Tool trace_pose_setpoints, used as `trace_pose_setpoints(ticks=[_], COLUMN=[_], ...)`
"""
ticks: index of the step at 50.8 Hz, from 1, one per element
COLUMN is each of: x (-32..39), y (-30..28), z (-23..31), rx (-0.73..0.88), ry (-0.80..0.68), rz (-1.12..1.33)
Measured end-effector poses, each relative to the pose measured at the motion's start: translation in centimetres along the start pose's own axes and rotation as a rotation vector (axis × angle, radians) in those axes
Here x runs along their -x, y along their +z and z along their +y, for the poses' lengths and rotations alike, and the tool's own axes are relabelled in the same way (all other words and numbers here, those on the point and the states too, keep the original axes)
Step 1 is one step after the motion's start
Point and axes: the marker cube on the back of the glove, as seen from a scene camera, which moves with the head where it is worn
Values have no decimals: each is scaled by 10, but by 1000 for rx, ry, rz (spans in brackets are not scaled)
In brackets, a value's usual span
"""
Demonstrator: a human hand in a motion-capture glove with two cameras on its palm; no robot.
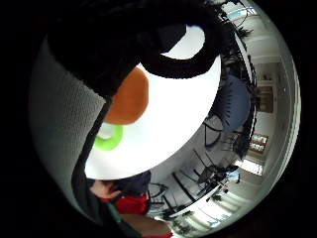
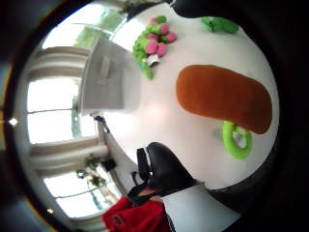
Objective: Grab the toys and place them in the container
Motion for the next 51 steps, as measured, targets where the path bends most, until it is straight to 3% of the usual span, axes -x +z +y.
trace_pose_setpoints(ticks=[32, 42, 51], x=[-20, -24, -18], y=[66, 65, 66], z=[-49, -60, -65], rx=[127, 168, 108], ry=[0, -13, -23], rz=[248, 189, 127])
